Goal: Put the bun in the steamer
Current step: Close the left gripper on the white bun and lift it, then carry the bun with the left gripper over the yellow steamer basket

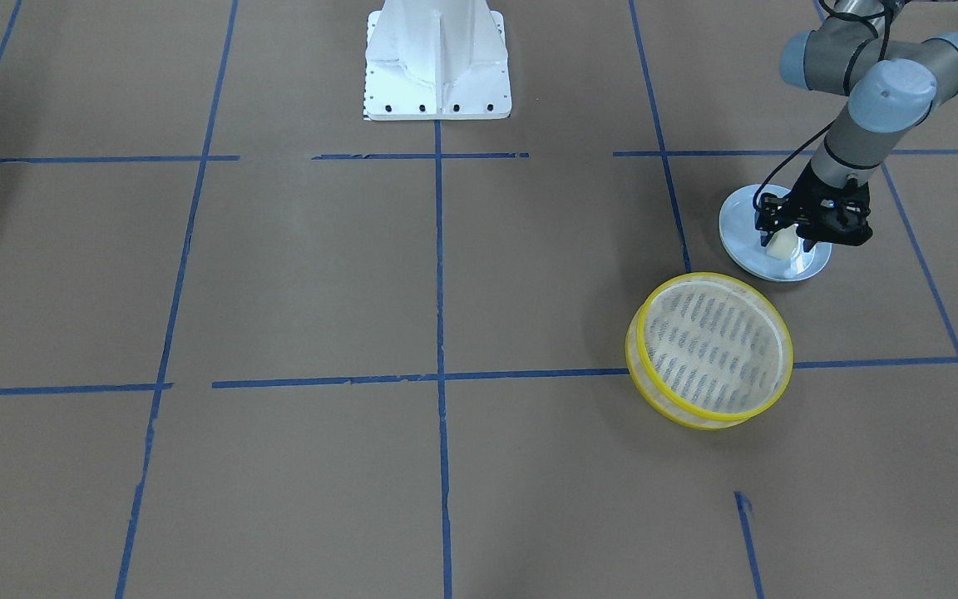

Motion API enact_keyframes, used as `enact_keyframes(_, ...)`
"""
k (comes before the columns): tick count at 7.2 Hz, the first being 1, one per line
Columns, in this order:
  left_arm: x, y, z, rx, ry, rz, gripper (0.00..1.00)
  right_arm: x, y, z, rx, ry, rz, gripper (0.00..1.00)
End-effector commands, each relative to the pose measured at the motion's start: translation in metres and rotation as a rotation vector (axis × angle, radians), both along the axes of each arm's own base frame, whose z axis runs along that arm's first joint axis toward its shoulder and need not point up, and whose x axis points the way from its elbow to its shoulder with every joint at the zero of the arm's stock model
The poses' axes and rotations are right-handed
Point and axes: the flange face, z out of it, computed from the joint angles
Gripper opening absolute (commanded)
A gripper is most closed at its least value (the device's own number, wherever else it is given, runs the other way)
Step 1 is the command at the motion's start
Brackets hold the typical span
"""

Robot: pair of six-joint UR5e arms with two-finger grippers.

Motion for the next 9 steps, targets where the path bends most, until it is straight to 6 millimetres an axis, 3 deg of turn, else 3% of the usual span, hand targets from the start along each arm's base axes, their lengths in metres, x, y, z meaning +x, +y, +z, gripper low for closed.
enact_keyframes(1,-0.001,0.001,0.002,-0.001,-0.002,0.001,0.48,0.0,0.0,0.0,0.0,0.0,0.0,1.0)
enact_keyframes(3,-0.002,0.001,-0.004,0.003,0.006,-0.002,0.35,0.0,0.0,0.0,0.0,0.0,0.0,1.0)
enact_keyframes(5,-0.012,0.007,-0.062,0.015,0.128,0.029,0.36,0.0,0.0,0.0,0.0,0.0,0.0,1.0)
enact_keyframes(6,-0.059,-0.025,-0.083,0.029,0.177,-0.069,0.36,0.0,0.0,0.0,0.0,0.0,0.0,1.0)
enact_keyframes(7,-0.073,-0.045,-0.107,0.031,0.241,-0.084,0.36,0.0,0.0,0.0,0.0,0.0,0.0,1.0)
enact_keyframes(8,-0.073,-0.068,-0.127,0.021,0.257,-0.127,0.36,0.0,0.0,0.0,0.0,0.0,0.0,1.0)
enact_keyframes(9,-0.052,-0.103,-0.15,-0.012,0.259,-0.156,0.36,0.0,0.0,0.0,0.0,0.0,0.0,1.0)
